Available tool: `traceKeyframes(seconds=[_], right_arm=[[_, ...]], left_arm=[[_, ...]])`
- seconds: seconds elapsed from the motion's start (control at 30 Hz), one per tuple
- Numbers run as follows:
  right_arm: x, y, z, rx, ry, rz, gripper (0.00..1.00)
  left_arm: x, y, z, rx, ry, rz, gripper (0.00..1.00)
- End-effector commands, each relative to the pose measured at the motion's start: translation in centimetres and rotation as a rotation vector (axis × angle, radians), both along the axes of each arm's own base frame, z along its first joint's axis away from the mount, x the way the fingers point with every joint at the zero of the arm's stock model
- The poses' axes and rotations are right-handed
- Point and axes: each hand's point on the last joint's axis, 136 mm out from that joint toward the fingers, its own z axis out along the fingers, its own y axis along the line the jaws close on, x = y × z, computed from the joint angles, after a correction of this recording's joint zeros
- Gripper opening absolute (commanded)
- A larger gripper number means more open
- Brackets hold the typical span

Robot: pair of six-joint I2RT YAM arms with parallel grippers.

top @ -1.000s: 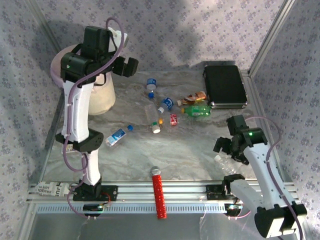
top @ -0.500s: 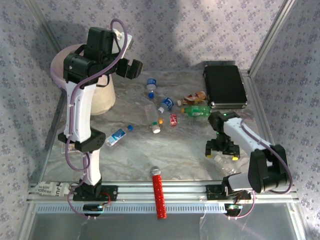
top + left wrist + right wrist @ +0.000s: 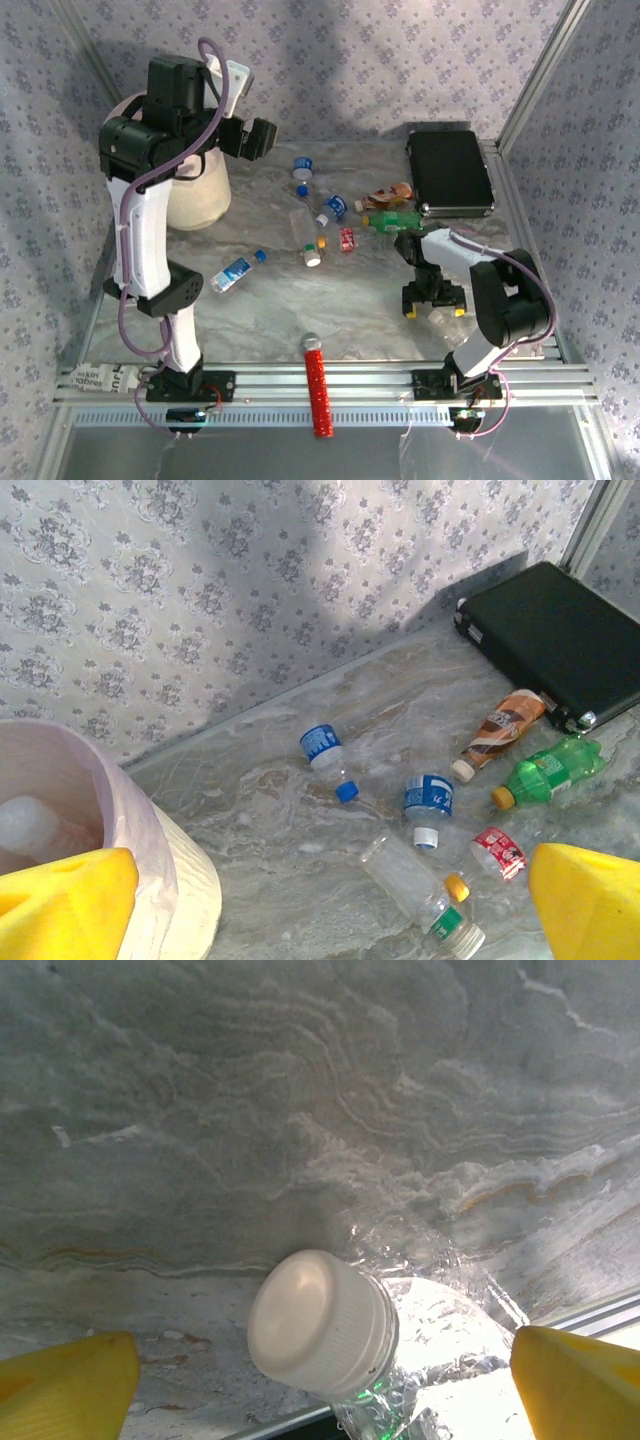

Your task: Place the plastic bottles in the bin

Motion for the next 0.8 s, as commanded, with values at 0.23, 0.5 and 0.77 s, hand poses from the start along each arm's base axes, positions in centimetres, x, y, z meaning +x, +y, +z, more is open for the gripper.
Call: traceKeyframes(seconds=[0.23, 0.5, 0.77], right_arm=[[0.4, 1.5, -0.9, 0.012, 0.041, 0.048, 0.76], [1.0, 3.1, -1.1, 0.007, 0.009, 0.096, 0.68], [1.2, 7.5, 4.0, 0.127, -0.215, 0.030, 0.71]], left_arm=[[-1.6, 0.2, 0.8, -0.014, -0.009, -0.020, 1.00], [-1.7, 0.5, 0.7, -0.009, -0.004, -0.013, 1.00], [-1.4, 0.3, 0.6, -0.009, -0.003, -0.014, 1.00]])
